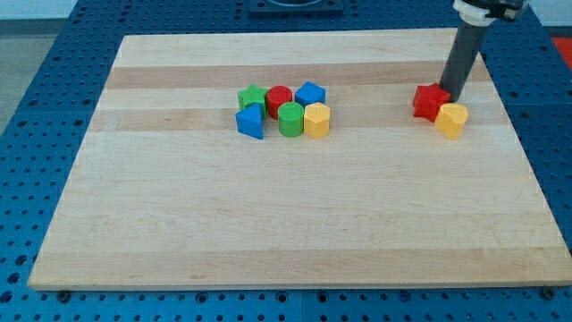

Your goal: Push the yellow heart away from the red star

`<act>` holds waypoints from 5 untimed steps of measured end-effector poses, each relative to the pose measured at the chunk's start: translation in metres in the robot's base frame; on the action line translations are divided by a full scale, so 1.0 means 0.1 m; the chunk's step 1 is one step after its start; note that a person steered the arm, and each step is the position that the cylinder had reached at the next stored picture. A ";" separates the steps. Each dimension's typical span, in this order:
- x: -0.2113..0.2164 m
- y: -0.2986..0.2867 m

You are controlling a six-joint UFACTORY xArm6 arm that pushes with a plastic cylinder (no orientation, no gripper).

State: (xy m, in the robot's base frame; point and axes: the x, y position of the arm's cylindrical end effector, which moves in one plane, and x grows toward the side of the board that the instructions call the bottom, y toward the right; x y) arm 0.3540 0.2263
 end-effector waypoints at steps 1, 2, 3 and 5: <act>0.00 0.41; 0.20 0.47; 0.47 0.23; 0.49 -0.11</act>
State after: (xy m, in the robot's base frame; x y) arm 0.4027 0.2154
